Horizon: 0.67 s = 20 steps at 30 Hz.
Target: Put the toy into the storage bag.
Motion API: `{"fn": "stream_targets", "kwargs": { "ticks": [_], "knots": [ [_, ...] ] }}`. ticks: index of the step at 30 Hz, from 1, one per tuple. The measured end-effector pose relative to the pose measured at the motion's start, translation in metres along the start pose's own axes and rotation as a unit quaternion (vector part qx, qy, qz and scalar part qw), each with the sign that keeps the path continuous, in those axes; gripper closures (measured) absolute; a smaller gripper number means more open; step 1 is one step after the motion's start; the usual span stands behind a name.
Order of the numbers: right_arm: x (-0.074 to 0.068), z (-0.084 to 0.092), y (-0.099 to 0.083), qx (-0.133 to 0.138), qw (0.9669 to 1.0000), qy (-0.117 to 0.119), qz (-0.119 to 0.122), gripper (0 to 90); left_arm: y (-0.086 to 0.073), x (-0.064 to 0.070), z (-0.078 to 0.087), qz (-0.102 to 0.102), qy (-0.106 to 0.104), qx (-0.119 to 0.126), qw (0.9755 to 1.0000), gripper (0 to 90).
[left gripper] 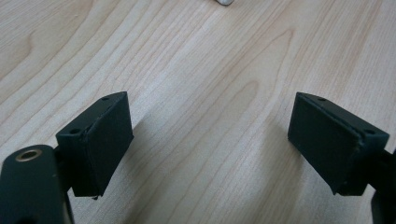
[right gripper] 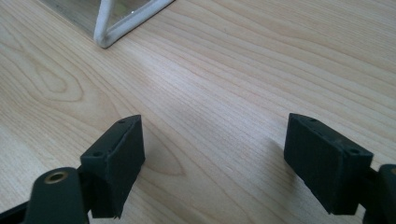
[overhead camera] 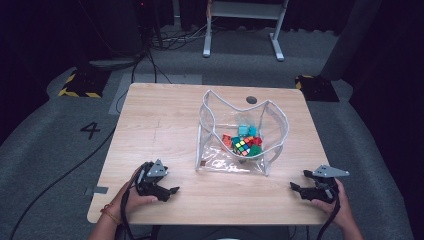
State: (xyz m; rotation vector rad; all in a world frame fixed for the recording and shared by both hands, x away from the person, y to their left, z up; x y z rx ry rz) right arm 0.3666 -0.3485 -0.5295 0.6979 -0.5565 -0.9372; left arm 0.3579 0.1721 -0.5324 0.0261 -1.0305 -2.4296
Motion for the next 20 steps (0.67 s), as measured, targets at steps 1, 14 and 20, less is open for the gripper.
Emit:
{"fn": "stream_targets", "kwargs": {
  "ticks": [1, 14, 20],
  "knots": [
    [0.0001, 0.0, 0.0, 0.0, 1.0, 0.0, 0.0, 20.3, -0.0001, -0.0001, 0.0002, 0.001, 0.001, -0.001, 1.0, 13.9],
    [0.0006, -0.0009, 0.0003, -0.002, 1.0, 0.001, 0.003, 19.6, 0.0012, -0.0011, -0.0009, -0.001, 0.001, 0.0, 1.0, 13.9],
    [0.0006, -0.001, 0.0004, -0.002, 1.0, 0.001, 0.003, 19.6, 0.0017, -0.0015, -0.0011, -0.002, 0.001, 0.0, 1.0, 13.9]
  ]
}}
Point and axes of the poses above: each handheld gripper's, and its own axes: z roughly backward along the jaws, y roughly out of its top, x roughly to its right, the point moved 4 cm from there along -z, roughly forward along the jaws, and after that the axes turned 11 degrees about -y, right-handed, at the moved point
